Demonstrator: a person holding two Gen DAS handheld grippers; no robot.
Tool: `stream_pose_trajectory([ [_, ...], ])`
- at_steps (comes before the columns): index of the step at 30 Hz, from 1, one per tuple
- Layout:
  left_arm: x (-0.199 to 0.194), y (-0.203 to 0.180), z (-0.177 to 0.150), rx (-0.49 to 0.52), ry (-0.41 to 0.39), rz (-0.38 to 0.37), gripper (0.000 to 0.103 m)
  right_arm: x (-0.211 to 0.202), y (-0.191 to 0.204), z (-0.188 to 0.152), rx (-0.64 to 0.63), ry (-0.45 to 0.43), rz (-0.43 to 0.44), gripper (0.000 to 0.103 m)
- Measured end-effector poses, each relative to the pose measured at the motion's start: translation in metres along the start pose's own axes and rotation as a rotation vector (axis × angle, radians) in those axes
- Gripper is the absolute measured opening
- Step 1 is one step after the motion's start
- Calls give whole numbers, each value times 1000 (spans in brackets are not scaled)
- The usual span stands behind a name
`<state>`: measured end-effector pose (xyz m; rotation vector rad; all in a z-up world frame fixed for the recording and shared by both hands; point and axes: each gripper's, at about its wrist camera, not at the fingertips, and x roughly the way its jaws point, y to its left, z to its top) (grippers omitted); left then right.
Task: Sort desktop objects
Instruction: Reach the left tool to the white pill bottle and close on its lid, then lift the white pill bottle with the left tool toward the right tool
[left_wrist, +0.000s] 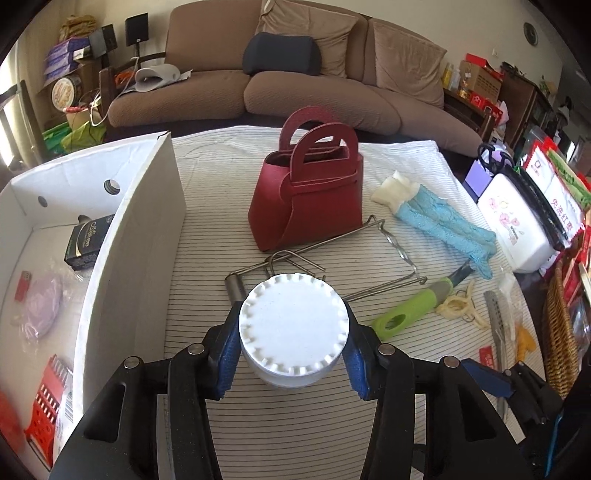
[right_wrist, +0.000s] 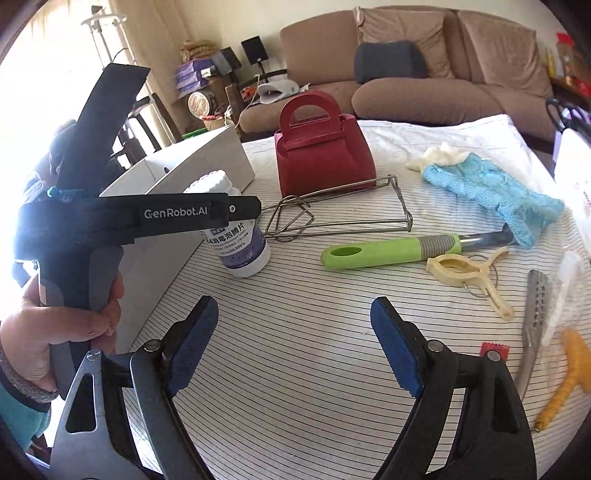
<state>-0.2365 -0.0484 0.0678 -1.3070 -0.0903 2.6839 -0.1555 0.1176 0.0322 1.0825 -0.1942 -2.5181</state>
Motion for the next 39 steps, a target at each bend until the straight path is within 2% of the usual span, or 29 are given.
stream_pose_trajectory([
  [2, -10, -6, 1, -1, 7, -35, 50, -1, 1, 0, 5, -1, 6, 83],
  [5, -31, -10, 0, -46, 17, -148, 50, -5, 3, -1, 22, -8, 45, 83],
  [7, -48, -9, -3, -101, 14, -241, 50, -11, -3, -1, 88, -27, 135, 83],
  [9, -64, -2, -9, -176, 0, -333, 50, -19, -15, -4, 209, -54, 274, 84],
  [13, -85, 21, -31, -408, -15, -539, 50, -41, -31, -11, 412, -120, 474, 86],
  [15, -90, 27, -46, -511, -8, -636, 50, -59, -21, -11, 398, -155, 468, 86],
  [18, -97, 31, -64, -602, 11, -758, 50, -86, 9, -6, 256, -173, 477, 90],
  [20, -107, 37, -76, -666, -8, -830, 50, -102, 23, -8, 191, -169, 496, 92],
  [21, -112, 40, -83, -702, -28, -864, 50, -108, 24, -11, 211, -172, 515, 94],
  [24, -123, 44, -103, -790, -87, -945, 50, -115, 5, -31, 450, -236, 661, 100],
  [27, -124, 37, -120, -852, -86, -1035, 50, -108, -6, -47, 683, -292, 828, 100],
  [29, -125, 34, -127, -879, -73, -1069, 50, -97, -3, -48, 747, -260, 885, 100],
  [30, -127, 33, -130, -881, -70, -1066, 50, -93, 1, -46, 743, -245, 895, 95],
  [32, -132, 34, -133, -875, -70, -1054, 50, -94, 8, -41, 701, -230, 892, 67],
  [33, -135, 40, -133, -880, -70, -1060, 50, -92, 12, -38, 684, -217, 901, 49],
  [39, -156, 55, -133, -893, -83, -1064, 49, -89, 35, -27, 670, -164, 911, 47],
])
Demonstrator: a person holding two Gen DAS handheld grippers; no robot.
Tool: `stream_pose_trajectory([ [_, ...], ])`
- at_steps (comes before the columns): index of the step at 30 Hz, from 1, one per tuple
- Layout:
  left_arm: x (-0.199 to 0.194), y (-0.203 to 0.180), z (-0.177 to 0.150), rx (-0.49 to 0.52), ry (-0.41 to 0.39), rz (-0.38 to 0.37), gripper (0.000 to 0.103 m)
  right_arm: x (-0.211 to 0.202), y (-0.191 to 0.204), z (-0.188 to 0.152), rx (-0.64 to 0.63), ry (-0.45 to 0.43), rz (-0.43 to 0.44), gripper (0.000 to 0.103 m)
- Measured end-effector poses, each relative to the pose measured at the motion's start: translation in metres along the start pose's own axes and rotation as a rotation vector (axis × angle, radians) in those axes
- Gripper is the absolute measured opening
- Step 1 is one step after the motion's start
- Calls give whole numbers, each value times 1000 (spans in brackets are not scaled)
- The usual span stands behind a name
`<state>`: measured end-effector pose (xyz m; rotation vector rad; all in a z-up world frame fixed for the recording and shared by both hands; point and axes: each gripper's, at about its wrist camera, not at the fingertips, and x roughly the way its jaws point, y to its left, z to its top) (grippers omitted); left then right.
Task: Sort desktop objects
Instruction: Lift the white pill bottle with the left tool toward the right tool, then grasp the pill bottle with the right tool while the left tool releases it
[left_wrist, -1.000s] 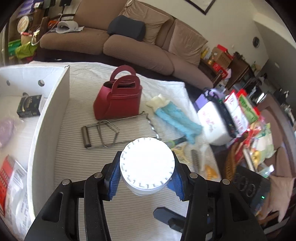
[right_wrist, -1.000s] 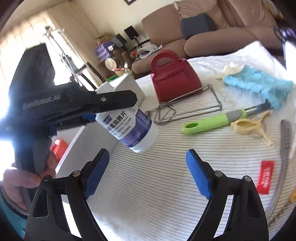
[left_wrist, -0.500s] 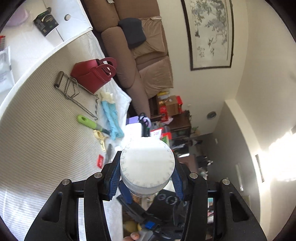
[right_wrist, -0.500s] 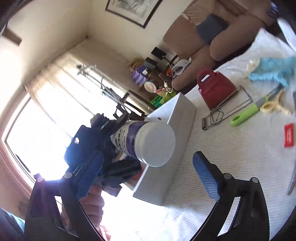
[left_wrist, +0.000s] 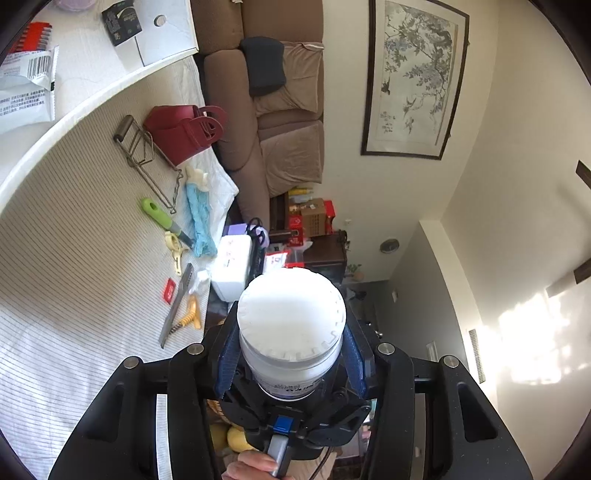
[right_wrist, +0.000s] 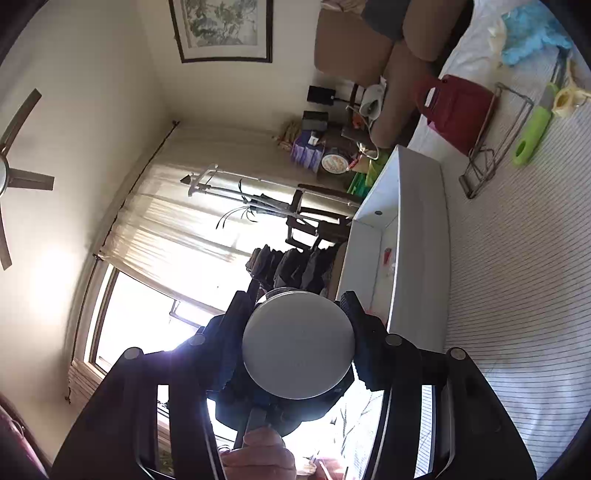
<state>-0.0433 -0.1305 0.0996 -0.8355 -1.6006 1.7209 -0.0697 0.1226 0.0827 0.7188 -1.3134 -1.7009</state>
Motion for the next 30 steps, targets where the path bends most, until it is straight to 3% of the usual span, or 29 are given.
stream_pose_trajectory([
  [5, -39, -18, 5, 7, -79, 7, 49, 23, 13, -5, 31, 28, -16, 51],
  [6, -47, -19, 7, -8, -94, -3, 49, 27, 15, -5, 38, 33, -18, 57],
  [7, -55, -21, 10, -15, -104, -7, 49, 32, 18, -7, 39, 40, -21, 70],
  [9, -68, -27, 16, -3, -117, 11, 49, 37, 23, -13, 34, 40, -24, 80],
  [12, -91, -32, 22, -7, -142, 7, 49, 51, 32, -22, 33, 59, -1, 80],
  [14, -106, -34, 27, -7, -162, 0, 49, 67, 41, -27, 24, 86, 20, 79],
  [18, -133, -39, 39, -2, -186, -12, 49, 103, 59, -37, -7, 157, -13, 56],
  [20, -147, -41, 47, 5, -198, -14, 49, 125, 63, -41, -15, 202, -27, 52],
  [24, -171, -41, 68, 5, -230, -25, 50, 156, 74, -44, -48, 195, -25, 47],
  [25, -176, -41, 75, 10, -235, -8, 52, 164, 74, -44, -42, 206, -21, 47],
  [27, -185, -39, 92, 16, -230, -1, 75, 183, 72, -42, -32, 216, -30, 47],
  [30, -201, -35, 117, 14, -240, 48, 82, 206, 65, -37, -14, 220, -46, 47],
])
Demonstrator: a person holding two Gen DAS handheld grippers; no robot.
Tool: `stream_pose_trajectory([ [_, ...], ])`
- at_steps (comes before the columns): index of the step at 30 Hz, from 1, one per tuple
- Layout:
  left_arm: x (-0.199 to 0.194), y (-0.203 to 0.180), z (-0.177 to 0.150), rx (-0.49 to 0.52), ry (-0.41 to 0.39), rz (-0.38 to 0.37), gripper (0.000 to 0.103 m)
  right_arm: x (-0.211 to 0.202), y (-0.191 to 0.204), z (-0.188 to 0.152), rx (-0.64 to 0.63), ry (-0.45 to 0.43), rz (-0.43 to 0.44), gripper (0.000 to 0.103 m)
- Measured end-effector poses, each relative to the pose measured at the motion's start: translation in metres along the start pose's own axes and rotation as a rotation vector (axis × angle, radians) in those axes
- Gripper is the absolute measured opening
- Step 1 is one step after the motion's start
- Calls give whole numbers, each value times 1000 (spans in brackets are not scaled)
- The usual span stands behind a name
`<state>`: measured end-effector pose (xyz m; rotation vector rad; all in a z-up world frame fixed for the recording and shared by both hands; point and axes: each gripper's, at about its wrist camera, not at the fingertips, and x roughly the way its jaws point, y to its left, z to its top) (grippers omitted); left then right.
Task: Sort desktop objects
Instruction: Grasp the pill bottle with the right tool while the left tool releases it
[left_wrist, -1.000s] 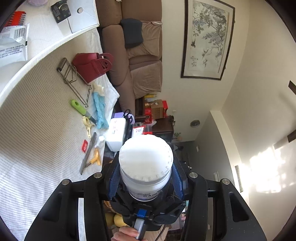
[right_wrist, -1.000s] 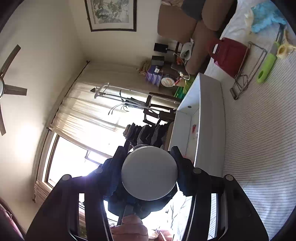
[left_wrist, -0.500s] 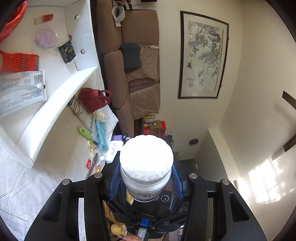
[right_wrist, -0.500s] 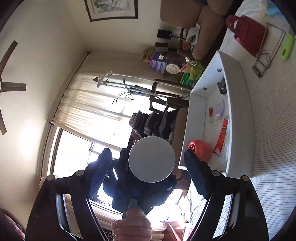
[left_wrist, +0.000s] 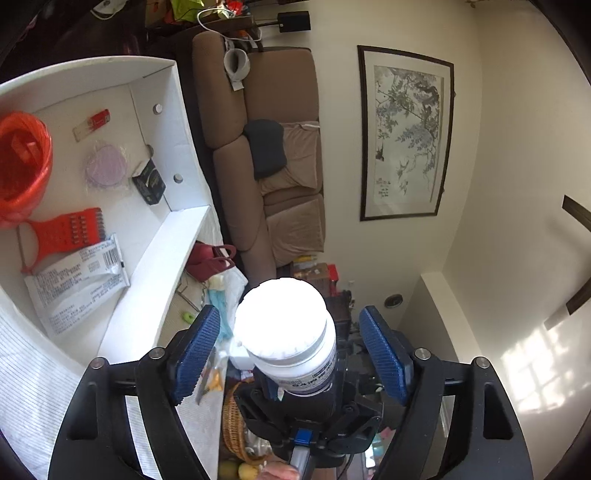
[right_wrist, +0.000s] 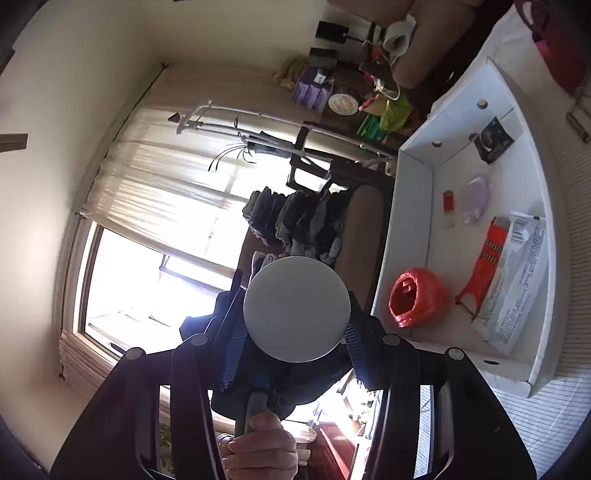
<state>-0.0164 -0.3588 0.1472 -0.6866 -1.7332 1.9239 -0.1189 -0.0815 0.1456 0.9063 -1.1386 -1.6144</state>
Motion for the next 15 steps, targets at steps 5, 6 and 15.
stream_pose_trajectory([
  [5, -26, 7, 36, 81, -43, 150, 84, 31, -25, 28, 78, -24, -9, 47],
  [6, -32, 7, 40, 110, -54, 190, 84, 39, -28, 36, 74, -22, -35, 47],
  [15, -30, 5, 42, 446, -109, 620, 84, 109, -47, 85, -107, 78, -406, 47],
])
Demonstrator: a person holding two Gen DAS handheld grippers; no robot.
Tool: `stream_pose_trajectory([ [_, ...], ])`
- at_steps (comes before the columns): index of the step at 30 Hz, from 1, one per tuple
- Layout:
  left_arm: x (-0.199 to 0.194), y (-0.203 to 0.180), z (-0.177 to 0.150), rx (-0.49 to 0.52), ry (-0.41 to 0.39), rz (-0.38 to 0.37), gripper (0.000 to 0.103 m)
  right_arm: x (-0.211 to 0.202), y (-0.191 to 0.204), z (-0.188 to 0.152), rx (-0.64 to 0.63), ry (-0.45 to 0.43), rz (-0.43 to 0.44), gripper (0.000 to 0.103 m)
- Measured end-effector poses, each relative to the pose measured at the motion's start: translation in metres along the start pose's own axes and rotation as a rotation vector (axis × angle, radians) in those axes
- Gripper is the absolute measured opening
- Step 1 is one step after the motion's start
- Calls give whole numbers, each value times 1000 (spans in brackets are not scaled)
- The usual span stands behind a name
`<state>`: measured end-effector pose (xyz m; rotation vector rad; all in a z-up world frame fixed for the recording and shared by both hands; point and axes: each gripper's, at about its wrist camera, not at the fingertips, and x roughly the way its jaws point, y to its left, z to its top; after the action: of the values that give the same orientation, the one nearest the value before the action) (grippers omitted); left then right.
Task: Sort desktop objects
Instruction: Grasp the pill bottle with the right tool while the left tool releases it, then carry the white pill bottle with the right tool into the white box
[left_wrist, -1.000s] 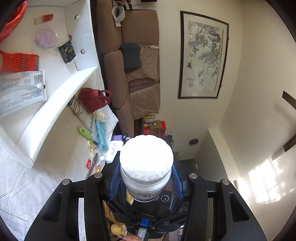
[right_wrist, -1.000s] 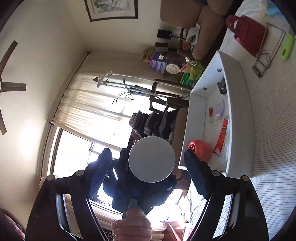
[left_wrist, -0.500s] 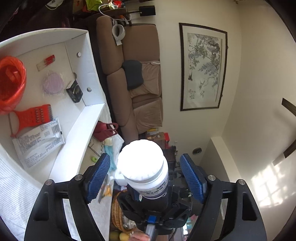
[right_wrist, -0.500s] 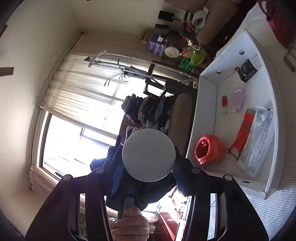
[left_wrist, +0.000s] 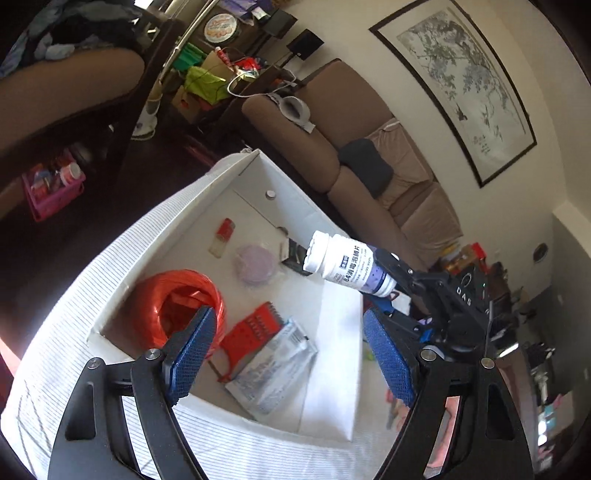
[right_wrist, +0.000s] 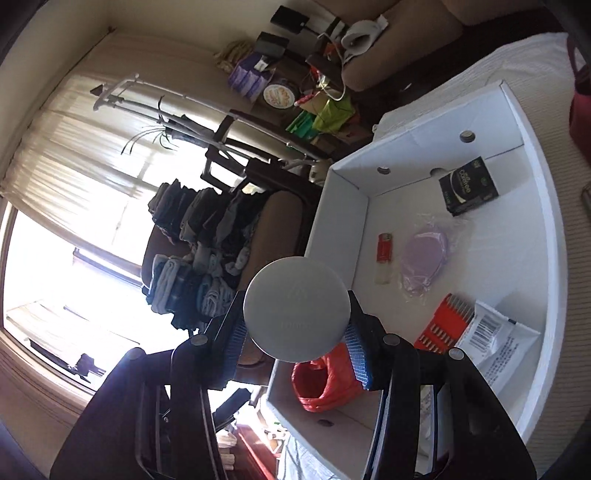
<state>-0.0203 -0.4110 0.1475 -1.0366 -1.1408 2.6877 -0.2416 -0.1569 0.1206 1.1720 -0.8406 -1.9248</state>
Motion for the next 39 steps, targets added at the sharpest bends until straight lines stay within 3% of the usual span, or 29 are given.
stream_pose_trajectory([
  [4, 10, -9, -11, 0, -2, 34, 84, 20, 1, 5, -55, 52, -110, 47],
  [8, 15, -19, -25, 4, -47, 114, 84, 43, 3, 11, -176, 147, -336, 46],
  [10, 24, -28, -33, 54, -27, 130, 84, 53, 3, 14, -243, 205, -445, 47],
  [13, 36, -38, -38, 150, -14, 217, 84, 67, 2, 18, -336, 279, -577, 46],
  [15, 41, -35, -36, 152, -4, 201, 84, 75, -2, 20, -368, 315, -627, 46],
  [20, 48, -19, -15, 144, 23, 147, 84, 92, -5, 18, -373, 366, -601, 47],
  [30, 75, -34, 58, 490, 192, 212, 84, 128, -11, 21, -323, 456, -516, 47],
  [35, 87, -26, 61, 521, 245, 256, 84, 147, -3, 15, -357, 517, -556, 47],
  [39, 92, -24, 51, 528, 258, 258, 84, 150, -7, 13, -328, 512, -559, 47],
])
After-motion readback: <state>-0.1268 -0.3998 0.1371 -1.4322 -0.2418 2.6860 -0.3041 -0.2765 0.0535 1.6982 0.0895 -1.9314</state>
